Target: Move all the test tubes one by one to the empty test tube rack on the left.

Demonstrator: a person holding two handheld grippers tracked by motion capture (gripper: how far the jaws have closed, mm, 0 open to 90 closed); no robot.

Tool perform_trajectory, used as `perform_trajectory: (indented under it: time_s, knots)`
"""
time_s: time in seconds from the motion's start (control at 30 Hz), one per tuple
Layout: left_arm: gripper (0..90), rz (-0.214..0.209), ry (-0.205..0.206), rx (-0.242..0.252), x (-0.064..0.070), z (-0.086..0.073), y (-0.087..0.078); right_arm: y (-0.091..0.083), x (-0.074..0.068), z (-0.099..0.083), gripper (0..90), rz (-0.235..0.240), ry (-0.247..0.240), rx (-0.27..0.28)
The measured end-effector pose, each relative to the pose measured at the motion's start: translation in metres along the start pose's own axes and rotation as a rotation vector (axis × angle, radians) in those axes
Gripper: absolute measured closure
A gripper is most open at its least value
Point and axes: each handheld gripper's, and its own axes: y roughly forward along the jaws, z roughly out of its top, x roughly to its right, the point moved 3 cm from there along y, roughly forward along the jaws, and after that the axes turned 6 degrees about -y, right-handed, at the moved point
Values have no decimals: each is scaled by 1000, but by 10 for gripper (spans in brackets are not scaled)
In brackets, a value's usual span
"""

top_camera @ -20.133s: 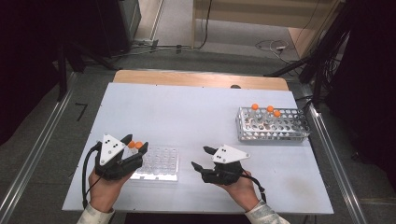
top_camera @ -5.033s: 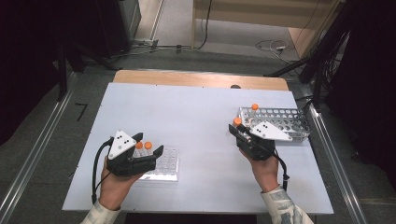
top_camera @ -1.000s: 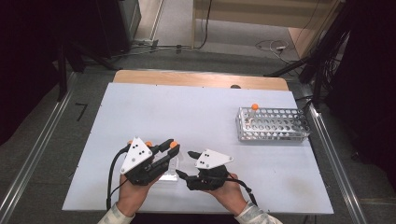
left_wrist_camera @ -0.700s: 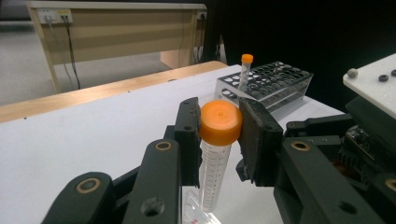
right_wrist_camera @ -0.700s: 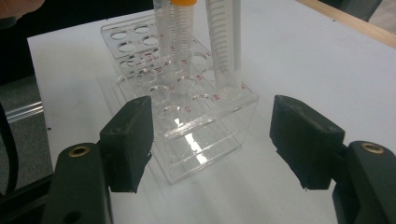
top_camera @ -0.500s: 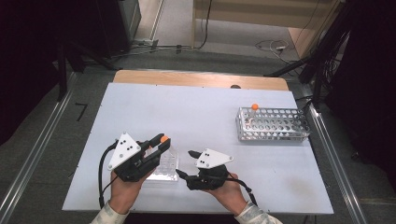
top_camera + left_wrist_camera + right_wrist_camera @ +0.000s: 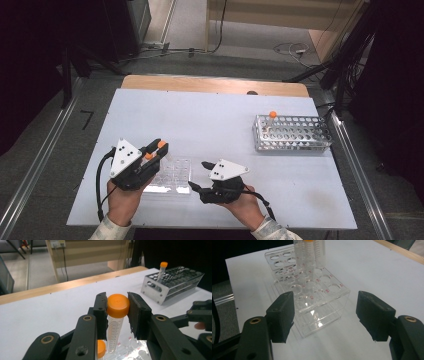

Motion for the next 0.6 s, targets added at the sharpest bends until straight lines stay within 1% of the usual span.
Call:
perform_trajectory:
  time_s: [0.2,0.33,0.47,0.6]
  knots:
    - [705,5,1,-40,0,-2,3,0,0,0,296,0,1,-2]
    - [705,6,14,-81,1,-6,8,0,0,0,296,1,-2,-1]
    - [704,18,24,-126,1,-13,15,0,0,0,296,1,-1,-2]
    - [701,25,31,-145,1,-17,17,0,0,0,296,0,0,-3]
